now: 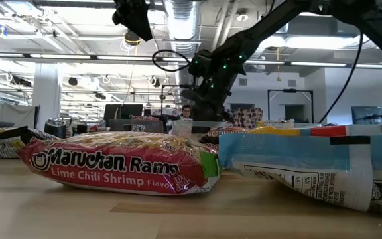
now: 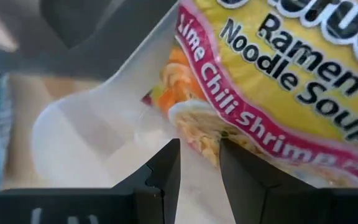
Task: Sort Maruchan noodles
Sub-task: Put the green noodle pack into the left transparent bin, then put the blue noodle pack into the right transparent bin
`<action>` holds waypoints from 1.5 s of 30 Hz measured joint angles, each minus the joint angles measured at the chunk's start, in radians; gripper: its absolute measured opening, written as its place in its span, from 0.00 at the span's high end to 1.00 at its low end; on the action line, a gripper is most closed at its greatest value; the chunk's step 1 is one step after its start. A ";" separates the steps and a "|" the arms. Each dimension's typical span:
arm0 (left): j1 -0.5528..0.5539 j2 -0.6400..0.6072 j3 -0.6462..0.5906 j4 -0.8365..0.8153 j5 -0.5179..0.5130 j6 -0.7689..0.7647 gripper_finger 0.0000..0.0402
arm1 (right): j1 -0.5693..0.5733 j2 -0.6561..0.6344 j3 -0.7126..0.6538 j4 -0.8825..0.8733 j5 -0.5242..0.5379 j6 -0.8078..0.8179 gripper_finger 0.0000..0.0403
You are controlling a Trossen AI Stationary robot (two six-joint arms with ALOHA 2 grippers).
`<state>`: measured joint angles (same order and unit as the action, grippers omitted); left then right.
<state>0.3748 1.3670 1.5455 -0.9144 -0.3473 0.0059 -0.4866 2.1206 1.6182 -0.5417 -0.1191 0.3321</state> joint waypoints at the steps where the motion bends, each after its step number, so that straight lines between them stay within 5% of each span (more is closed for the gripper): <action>1: 0.000 0.000 0.000 -0.001 0.000 0.000 0.73 | 0.000 0.002 0.002 0.002 0.019 -0.001 0.66; 6: 0.000 0.000 0.000 -0.001 0.000 0.005 0.73 | -0.010 0.000 0.005 0.010 0.105 -0.003 0.66; 23: 0.000 0.000 0.000 -0.004 -0.007 0.035 0.73 | -0.031 -0.013 0.008 0.108 0.126 0.008 0.66; 45: 0.000 -0.016 0.044 -0.119 0.001 -0.034 0.73 | -0.024 -0.198 0.085 -0.223 0.063 -0.184 0.65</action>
<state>0.3750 1.3506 1.5895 -1.0331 -0.3462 -0.0277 -0.5110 1.9226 1.7035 -0.7646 -0.0556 0.1482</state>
